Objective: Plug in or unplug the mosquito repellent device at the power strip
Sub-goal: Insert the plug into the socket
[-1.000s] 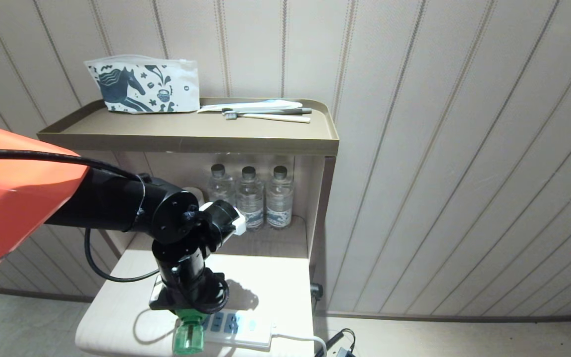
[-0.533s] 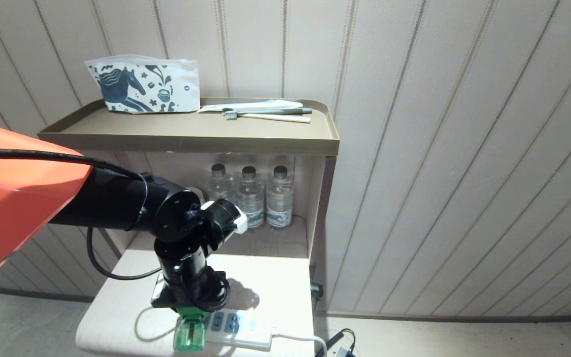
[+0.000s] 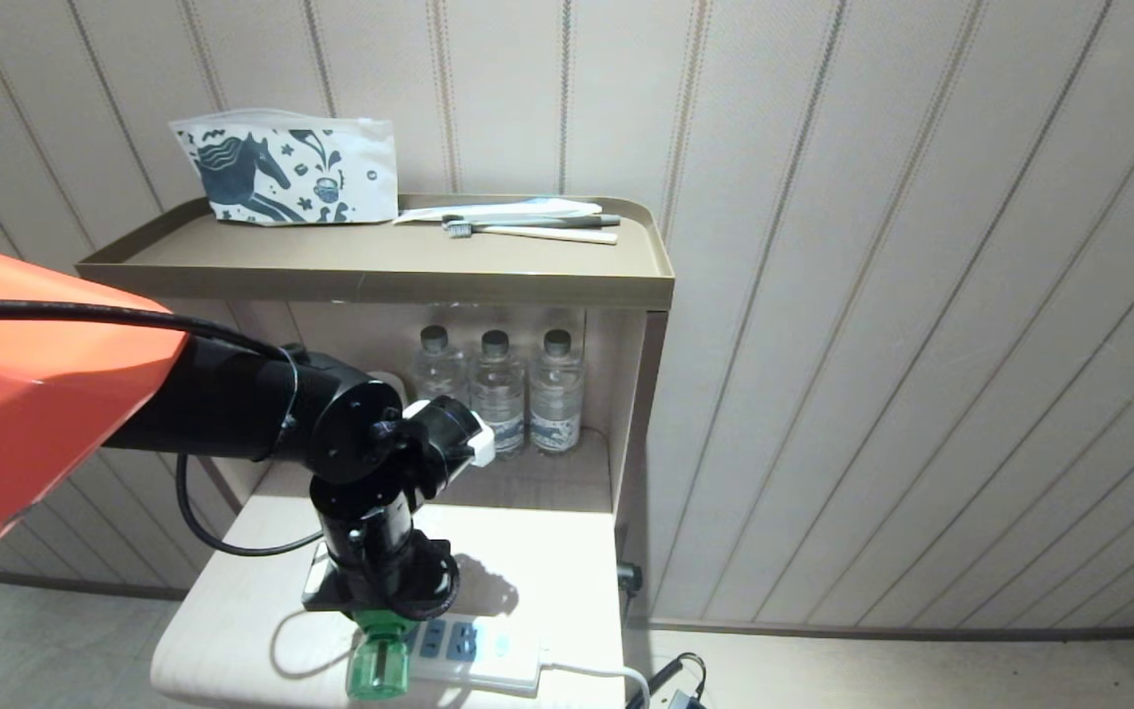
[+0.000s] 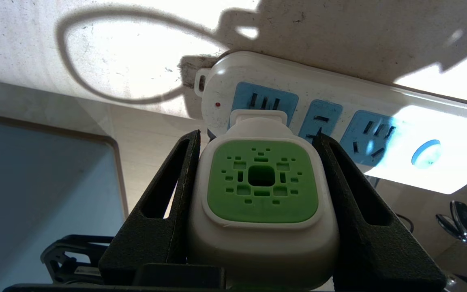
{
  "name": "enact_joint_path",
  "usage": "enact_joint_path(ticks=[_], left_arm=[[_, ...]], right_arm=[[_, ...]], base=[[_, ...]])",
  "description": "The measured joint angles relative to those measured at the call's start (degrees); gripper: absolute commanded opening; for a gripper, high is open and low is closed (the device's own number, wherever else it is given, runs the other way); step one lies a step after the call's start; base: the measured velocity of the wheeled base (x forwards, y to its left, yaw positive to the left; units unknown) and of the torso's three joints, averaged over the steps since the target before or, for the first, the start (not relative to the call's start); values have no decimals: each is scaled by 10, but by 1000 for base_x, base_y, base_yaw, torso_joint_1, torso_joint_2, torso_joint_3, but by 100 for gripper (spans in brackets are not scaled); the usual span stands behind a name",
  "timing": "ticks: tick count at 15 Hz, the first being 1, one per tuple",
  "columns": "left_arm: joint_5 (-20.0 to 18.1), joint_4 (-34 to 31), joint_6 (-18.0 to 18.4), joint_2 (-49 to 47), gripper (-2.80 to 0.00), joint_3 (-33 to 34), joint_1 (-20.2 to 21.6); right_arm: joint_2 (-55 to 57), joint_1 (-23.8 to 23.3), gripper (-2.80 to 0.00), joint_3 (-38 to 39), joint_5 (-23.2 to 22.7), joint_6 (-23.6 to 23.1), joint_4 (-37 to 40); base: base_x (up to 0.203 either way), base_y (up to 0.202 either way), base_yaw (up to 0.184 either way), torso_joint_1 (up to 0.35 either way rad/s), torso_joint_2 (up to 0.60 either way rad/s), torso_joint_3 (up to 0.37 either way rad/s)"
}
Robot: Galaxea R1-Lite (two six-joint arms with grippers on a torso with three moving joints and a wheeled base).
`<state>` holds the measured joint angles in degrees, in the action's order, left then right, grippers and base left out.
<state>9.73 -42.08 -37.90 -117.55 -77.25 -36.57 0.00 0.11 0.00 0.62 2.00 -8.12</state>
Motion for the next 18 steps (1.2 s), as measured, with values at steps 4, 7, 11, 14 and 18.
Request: enact_joint_path(ticks=[4,7,11,14,18], left_arm=[[-1,2,-1,1,-280,1,-6],[-2,2,-1,0,-280,3,-10],[-2,7,-1,0,-280,9,-10],[-3,8,-1,5,-280,12,-5],[0,8,0,13,-280,20,-3]], right_arm=[[0,1,-280,0,0,0,0],[0,0,-280,0,0,0,0],[0,0,-280,0,0,0,0],[0,0,-280,0,0,0,0],[0,0,-280,0,0,0,0]], base=[[0,0,0,0,0,0],[0,0,0,0,0,0],[0,0,0,0,0,0],[0,0,0,0,0,0],[0,0,0,0,0,0]])
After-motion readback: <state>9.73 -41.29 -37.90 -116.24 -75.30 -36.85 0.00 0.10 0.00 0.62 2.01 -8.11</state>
